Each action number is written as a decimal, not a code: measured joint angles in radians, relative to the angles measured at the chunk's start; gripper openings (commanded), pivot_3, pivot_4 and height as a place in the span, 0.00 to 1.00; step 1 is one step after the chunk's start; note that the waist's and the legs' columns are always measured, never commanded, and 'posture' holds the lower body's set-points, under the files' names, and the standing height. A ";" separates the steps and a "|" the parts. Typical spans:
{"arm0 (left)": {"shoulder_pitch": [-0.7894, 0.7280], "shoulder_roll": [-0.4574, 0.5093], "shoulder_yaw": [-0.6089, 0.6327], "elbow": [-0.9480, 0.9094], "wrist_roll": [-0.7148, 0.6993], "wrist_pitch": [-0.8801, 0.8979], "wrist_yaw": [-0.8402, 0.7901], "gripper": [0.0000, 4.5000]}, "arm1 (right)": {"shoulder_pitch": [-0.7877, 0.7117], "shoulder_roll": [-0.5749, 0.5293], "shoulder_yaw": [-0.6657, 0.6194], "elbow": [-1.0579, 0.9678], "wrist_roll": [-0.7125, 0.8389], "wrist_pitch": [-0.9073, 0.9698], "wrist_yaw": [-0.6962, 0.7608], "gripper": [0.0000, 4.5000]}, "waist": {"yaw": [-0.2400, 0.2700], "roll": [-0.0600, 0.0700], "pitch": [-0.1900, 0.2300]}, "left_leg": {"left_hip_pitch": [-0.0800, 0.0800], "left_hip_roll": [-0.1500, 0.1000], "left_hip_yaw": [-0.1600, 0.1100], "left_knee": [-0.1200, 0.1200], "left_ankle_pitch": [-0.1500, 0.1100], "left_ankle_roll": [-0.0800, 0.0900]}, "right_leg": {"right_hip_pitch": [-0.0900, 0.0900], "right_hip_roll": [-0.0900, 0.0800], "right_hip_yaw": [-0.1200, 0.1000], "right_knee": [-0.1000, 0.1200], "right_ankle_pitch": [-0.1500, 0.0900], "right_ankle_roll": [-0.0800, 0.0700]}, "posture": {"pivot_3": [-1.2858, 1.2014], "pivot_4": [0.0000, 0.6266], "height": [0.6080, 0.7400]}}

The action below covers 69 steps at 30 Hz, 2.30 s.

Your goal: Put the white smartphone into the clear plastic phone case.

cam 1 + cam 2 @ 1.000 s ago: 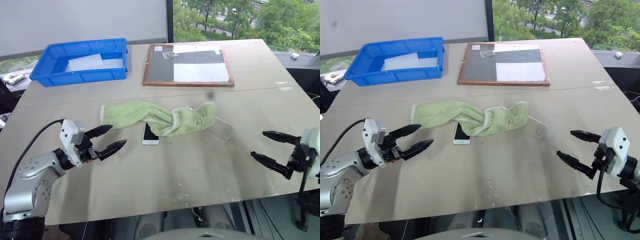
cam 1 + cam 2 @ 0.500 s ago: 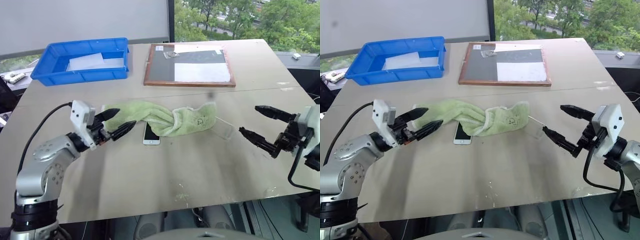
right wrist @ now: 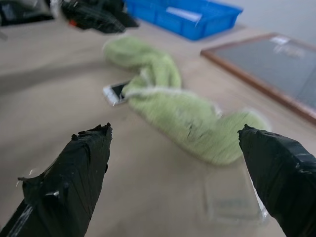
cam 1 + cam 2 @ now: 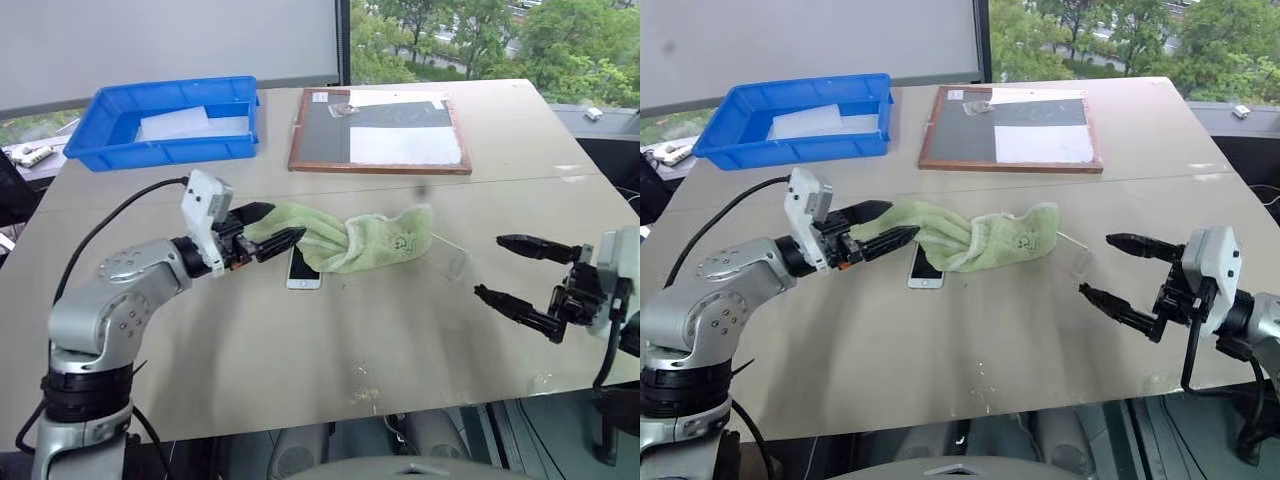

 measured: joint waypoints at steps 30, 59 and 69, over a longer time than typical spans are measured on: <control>-0.239 -0.209 -0.403 0.455 0.472 -0.309 -0.141 0.01 | 0.074 0.082 -0.013 -0.050 -0.074 -0.097 -0.043 1.00 | -0.008 0.000 0.000 | 0.000 0.000 0.000 0.000 0.000 0.000 | 0.000 0.000 0.001 0.001 0.001 0.001 | 0.52 0.24 1.00; -0.034 0.150 0.193 0.620 0.388 -0.326 0.042 0.01 | -0.102 0.082 0.130 -0.024 -0.051 -0.043 -0.073 1.00 | -0.009 -0.002 0.000 | 0.000 0.000 0.000 0.000 0.000 0.000 | 0.000 0.000 0.000 0.001 0.003 -0.002 | 0.52 0.24 1.00; -0.016 0.120 0.254 0.604 0.316 -0.292 0.029 0.67 | -0.101 0.077 0.132 -0.034 -0.042 -0.011 -0.086 1.00 | -0.009 -0.003 -0.001 | 0.000 0.001 -0.001 0.000 0.000 0.000 | 0.000 0.000 -0.001 0.002 0.002 -0.002 | 0.52 0.24 1.00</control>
